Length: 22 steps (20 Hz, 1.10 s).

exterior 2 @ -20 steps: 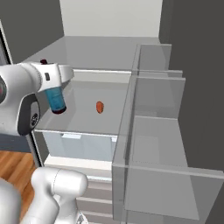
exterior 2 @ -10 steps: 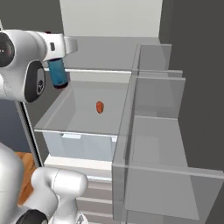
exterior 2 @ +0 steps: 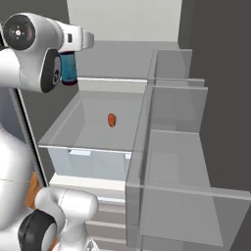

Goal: Place the beer on the top shelf of the fridge to keep it out of children's reach, and place the sweet potato and lime on lower shelves for easy access.

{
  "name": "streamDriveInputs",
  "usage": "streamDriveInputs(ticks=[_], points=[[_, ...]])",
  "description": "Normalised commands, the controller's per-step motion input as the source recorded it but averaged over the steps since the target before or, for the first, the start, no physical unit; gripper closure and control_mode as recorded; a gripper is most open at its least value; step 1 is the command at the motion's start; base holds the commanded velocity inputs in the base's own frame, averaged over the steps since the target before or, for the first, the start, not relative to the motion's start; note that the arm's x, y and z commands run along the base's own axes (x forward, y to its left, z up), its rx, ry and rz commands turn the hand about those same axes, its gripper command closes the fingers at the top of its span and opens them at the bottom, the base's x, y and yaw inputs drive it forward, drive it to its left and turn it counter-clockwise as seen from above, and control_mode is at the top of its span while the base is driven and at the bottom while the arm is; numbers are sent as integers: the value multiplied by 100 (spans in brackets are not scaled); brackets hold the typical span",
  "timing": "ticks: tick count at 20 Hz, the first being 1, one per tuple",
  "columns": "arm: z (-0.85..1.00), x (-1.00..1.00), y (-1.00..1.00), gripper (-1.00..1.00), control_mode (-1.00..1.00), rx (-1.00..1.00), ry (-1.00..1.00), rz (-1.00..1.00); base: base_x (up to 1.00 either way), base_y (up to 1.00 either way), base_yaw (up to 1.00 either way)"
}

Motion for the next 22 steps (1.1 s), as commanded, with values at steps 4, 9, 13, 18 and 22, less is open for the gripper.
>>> streamDriveInputs(ticks=[4, 9, 13, 18, 22], points=[[0, 59, 0, 100, -100, 12, 0, 0, 0, 0, 0], [0, 66, 0, 100, -100, 7, 0, 0, 0, 0, 0], [-4, 70, 0, 100, -100, 0, 0, 0, 0, 0, 0], [-14, 65, 0, 100, -100, -2, 0, 0, 0, 0, 0], [-21, 56, 0, 100, -100, -3, 0, 0, 0, 0, 0]])
